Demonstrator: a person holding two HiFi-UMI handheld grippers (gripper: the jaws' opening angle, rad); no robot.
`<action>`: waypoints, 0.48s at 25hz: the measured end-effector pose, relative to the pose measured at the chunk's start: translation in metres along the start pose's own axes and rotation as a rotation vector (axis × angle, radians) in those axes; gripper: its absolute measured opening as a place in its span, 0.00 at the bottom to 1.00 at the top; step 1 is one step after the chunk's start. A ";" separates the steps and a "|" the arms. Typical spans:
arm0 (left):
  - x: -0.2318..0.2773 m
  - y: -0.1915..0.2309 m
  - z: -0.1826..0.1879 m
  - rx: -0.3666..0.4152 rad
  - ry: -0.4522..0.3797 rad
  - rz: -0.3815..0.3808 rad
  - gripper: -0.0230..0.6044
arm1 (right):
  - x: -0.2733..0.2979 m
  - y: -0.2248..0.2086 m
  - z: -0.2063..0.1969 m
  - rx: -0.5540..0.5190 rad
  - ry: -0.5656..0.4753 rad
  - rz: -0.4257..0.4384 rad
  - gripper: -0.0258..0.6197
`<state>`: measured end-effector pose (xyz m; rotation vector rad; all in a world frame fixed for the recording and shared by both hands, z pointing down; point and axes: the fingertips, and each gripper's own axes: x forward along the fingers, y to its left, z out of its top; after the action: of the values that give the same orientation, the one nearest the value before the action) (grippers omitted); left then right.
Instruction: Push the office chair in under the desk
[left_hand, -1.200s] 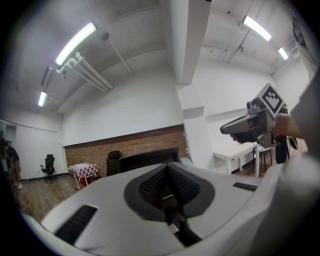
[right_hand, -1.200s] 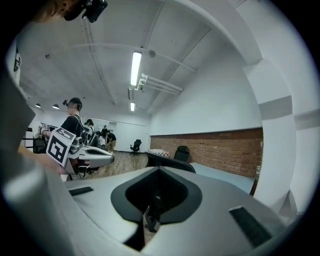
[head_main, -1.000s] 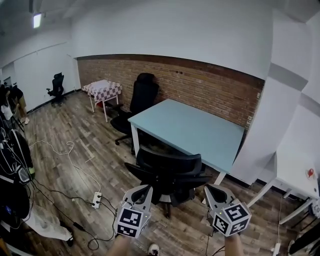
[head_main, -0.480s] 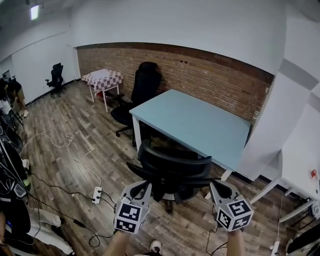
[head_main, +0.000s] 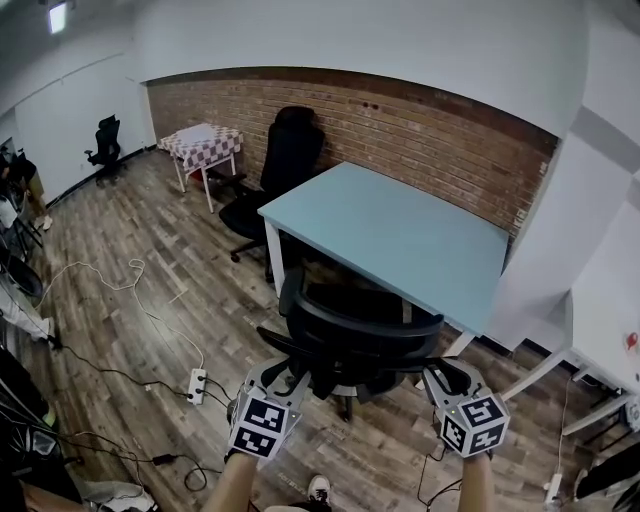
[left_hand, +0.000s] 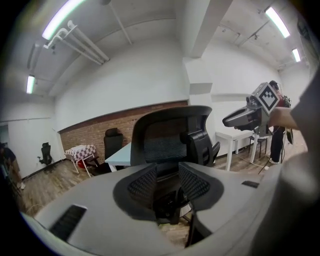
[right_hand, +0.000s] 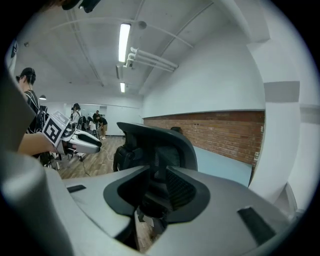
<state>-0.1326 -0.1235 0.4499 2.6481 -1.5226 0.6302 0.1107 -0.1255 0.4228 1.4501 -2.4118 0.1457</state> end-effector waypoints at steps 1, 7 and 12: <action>0.004 0.003 -0.004 0.010 0.017 -0.003 0.31 | 0.004 0.000 -0.004 0.005 0.012 -0.002 0.23; 0.026 0.011 -0.029 0.079 0.100 -0.026 0.39 | 0.023 -0.003 -0.042 -0.030 0.133 -0.025 0.35; 0.043 0.024 -0.044 0.070 0.152 -0.004 0.45 | 0.032 -0.014 -0.069 -0.017 0.206 -0.039 0.41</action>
<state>-0.1483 -0.1622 0.5018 2.5825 -1.4804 0.8778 0.1245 -0.1423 0.4973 1.3998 -2.2139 0.2513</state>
